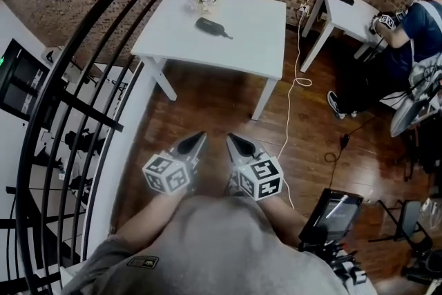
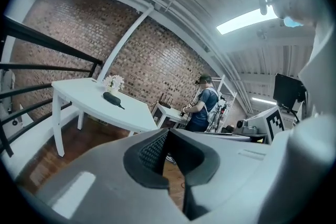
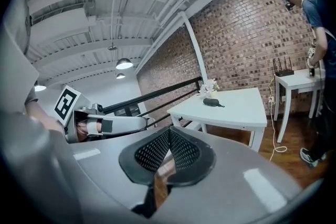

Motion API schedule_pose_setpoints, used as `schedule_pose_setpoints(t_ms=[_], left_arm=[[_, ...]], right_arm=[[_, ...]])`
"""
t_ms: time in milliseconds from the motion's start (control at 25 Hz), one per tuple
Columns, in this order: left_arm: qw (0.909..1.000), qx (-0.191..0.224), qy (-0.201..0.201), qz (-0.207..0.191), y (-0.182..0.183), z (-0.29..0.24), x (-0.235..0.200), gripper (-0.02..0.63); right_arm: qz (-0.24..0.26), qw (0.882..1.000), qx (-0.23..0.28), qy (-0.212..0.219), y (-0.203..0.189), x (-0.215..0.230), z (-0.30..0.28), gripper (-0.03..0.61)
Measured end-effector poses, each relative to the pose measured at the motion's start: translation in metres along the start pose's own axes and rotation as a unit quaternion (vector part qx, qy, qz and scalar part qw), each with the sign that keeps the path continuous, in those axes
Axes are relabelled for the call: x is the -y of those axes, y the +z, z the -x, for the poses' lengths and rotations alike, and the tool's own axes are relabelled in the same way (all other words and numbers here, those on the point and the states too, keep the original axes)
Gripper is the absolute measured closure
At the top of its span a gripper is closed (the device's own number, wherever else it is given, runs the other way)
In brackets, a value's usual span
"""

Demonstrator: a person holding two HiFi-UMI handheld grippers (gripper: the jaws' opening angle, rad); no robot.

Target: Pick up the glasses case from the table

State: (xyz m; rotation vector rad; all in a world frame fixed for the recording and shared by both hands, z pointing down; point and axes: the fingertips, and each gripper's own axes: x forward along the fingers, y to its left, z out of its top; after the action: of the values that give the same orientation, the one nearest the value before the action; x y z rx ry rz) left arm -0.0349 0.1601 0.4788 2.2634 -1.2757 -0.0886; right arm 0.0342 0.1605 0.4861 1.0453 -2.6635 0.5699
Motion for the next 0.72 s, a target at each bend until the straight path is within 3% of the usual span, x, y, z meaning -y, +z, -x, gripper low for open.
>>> schedule_pose_setpoints(t_ms=[160, 440, 720], left_arm=[[0.9998, 0.012, 0.013, -0.009, 0.032, -0.050, -0.021, 0.613], [0.9994, 0.013, 0.032, 0.001, 0.047, -0.086, -0.045, 0.614], [0.9995, 0.008, 0.029, 0.010, 0.072, -0.123, -0.103, 0.614]], right_arm=[[0.006, 1.000, 0.005, 0.013, 0.031, 0.044, -0.033, 0.569], [0.005, 1.000, -0.004, 0.026, 0.048, 0.078, -0.069, 0.568], [0.004, 1.000, -0.021, 0.019, 0.059, 0.102, -0.133, 0.568]])
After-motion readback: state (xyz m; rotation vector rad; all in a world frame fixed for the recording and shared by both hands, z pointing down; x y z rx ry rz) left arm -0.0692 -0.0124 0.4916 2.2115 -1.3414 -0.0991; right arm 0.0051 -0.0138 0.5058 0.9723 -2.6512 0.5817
